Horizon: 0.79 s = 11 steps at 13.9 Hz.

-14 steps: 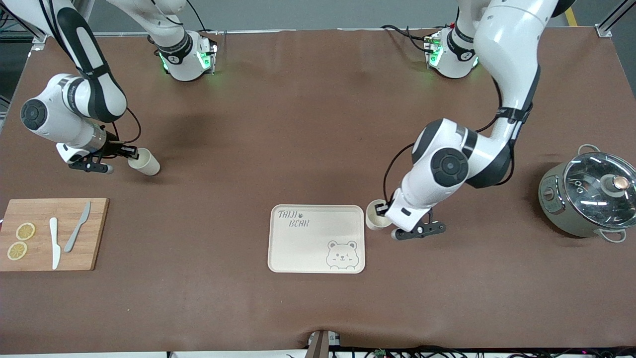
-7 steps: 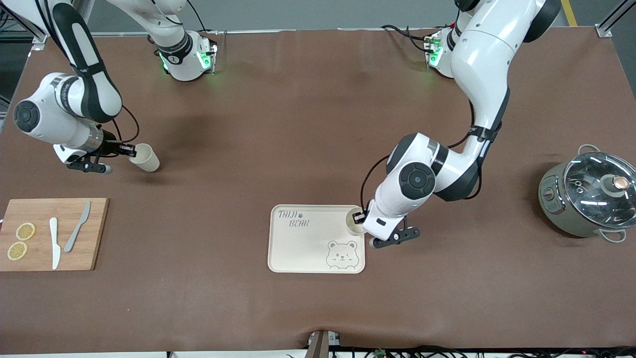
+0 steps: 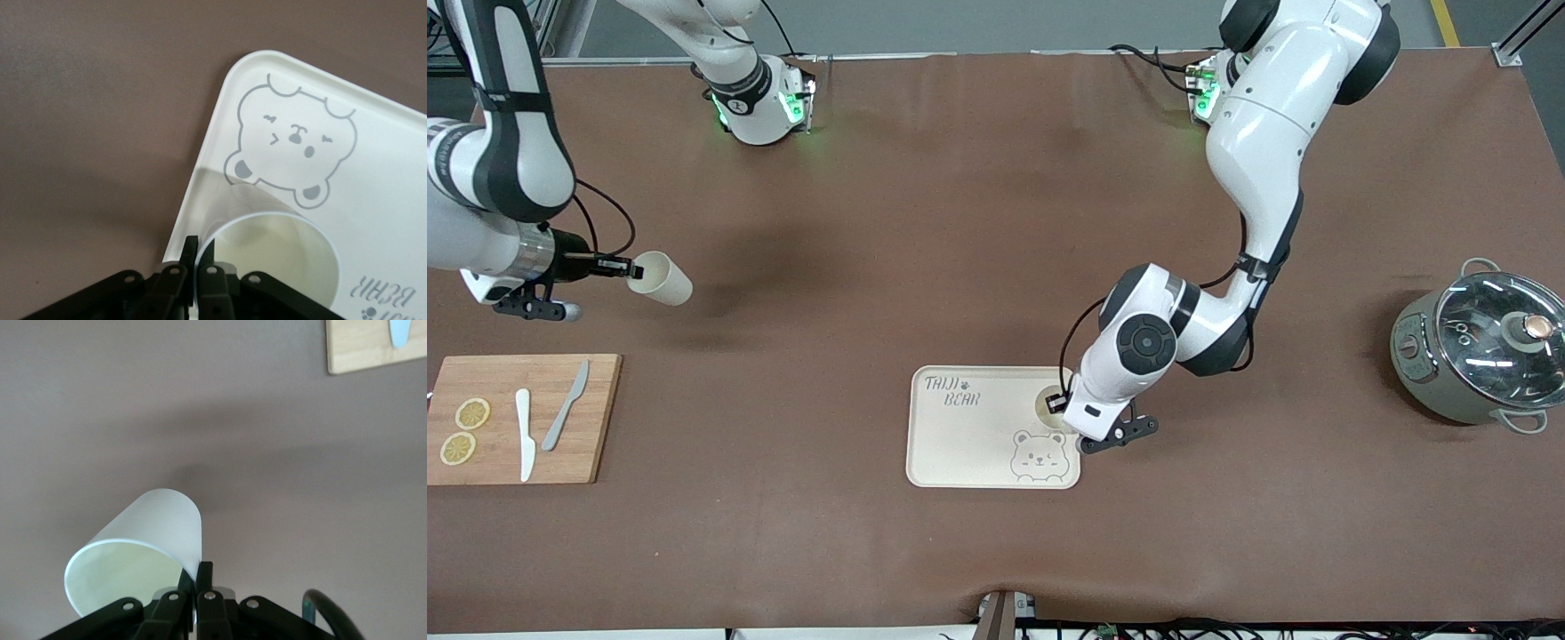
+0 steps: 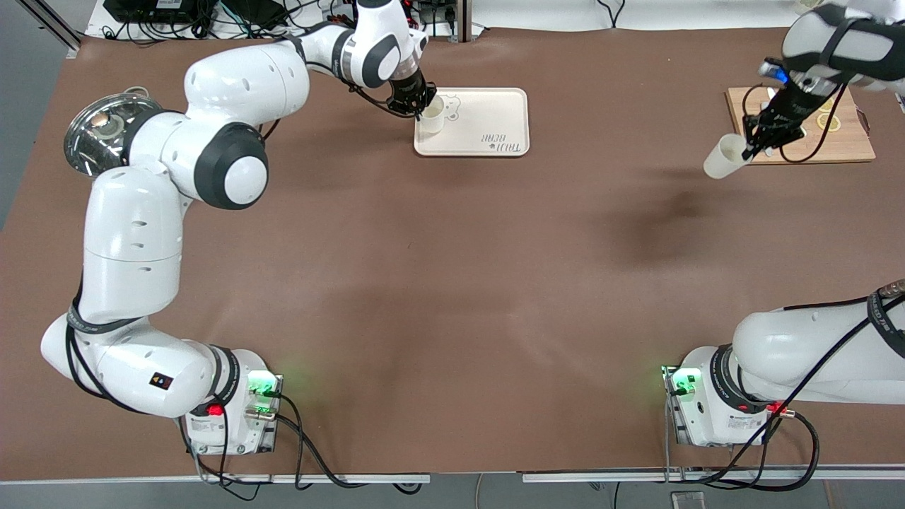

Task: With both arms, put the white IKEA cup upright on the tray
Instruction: 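Set the cup upright on the tray and open the left gripper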

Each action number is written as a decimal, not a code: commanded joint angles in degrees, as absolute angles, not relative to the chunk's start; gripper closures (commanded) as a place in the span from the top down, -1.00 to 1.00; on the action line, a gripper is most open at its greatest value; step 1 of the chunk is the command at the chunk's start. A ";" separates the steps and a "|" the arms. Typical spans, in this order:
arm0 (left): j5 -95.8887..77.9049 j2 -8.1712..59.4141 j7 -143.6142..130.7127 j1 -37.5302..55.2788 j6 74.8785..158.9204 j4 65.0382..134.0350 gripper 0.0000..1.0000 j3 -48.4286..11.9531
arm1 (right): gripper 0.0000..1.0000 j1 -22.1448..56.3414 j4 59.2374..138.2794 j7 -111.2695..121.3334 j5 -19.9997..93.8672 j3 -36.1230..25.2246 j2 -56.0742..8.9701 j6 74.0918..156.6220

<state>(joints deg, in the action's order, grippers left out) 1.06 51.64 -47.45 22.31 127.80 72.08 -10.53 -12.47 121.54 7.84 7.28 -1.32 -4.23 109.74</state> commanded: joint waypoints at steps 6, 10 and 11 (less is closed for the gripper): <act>2.28 48.27 -47.64 21.71 125.87 70.49 1.00 -9.84 | -1.00 -12.04 117.60 7.56 8.96 -1.23 -5.01 106.26; 3.95 40.72 -47.46 17.85 117.27 71.19 1.00 -9.84 | -1.00 -12.04 117.51 7.56 10.19 -1.23 -4.92 105.12; 4.04 38.34 -47.46 17.23 114.90 71.54 1.00 -9.84 | -1.00 -12.04 117.51 7.56 10.28 -1.14 -4.92 104.68</act>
